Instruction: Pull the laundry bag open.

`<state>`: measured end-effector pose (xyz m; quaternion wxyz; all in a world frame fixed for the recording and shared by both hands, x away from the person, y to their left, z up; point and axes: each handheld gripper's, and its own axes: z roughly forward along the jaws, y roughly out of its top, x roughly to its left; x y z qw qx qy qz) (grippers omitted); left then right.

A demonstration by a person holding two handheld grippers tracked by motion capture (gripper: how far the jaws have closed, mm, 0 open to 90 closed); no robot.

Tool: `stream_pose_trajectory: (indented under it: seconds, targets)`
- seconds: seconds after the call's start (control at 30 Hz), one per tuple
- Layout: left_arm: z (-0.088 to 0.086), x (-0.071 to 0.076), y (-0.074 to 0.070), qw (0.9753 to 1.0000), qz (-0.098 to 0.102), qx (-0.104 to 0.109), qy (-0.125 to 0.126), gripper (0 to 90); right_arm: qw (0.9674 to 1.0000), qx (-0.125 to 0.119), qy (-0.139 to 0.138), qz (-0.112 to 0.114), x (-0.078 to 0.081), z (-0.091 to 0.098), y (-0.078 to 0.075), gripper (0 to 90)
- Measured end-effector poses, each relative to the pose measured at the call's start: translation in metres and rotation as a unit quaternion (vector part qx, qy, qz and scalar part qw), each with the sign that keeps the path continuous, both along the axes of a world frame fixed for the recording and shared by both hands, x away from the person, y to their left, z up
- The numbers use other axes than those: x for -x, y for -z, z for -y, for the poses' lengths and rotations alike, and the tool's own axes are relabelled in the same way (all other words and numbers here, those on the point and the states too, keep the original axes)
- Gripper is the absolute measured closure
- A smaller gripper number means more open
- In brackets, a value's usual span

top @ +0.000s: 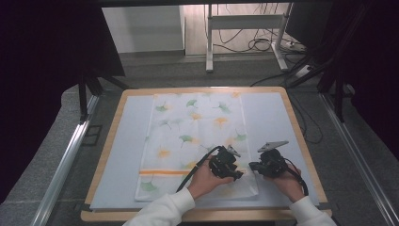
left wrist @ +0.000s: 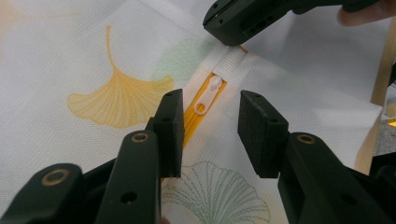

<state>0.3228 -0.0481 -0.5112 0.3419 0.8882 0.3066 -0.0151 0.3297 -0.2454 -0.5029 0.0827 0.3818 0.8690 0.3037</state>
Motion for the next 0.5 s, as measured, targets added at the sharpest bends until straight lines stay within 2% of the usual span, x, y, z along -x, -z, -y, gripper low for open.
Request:
stream_pose_trajectory:
  seconds: [0.5]
  targets:
    - [0.0107, -0.0016, 0.0047, 0.9999, 0.004, -0.010, -0.007, 64.9, 1.0000, 0.002, 0.005, -0.001, -0.0012, 0.0013, 0.0029, 89.1]
